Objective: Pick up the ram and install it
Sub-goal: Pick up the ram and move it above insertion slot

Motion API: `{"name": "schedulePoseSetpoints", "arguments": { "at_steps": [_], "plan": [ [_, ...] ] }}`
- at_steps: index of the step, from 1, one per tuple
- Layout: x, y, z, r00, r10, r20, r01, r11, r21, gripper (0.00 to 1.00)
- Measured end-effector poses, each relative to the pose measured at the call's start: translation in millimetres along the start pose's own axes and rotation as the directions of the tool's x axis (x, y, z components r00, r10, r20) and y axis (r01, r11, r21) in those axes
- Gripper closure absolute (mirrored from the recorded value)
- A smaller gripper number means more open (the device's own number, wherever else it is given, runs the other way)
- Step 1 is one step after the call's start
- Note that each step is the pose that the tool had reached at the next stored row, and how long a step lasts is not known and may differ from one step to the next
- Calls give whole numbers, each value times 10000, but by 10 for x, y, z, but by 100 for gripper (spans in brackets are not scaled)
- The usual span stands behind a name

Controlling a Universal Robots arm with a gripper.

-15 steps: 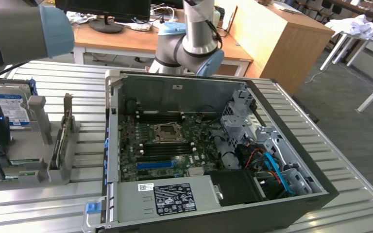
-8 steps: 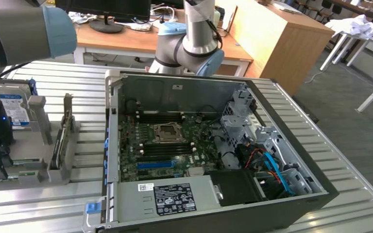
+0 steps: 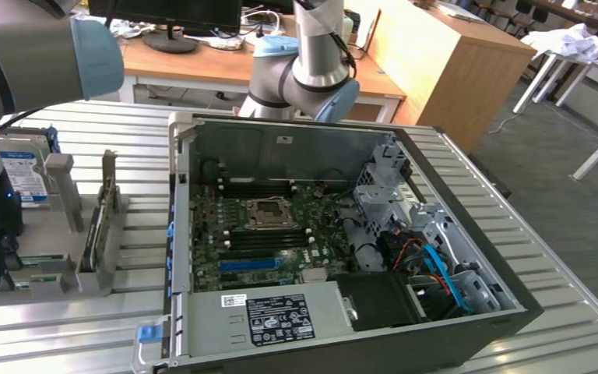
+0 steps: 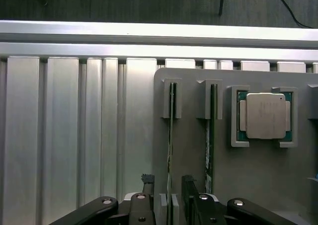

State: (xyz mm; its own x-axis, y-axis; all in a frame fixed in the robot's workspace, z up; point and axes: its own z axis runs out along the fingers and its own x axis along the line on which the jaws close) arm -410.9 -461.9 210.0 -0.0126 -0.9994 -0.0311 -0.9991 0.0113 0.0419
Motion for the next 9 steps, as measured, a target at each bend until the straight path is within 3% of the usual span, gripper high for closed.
{"name": "schedulePoseSetpoints", "arguments": {
  "at_steps": [9],
  "plan": [
    [3,-9,77,10000,0,0,0,10000,-1,64]
  ]
}}
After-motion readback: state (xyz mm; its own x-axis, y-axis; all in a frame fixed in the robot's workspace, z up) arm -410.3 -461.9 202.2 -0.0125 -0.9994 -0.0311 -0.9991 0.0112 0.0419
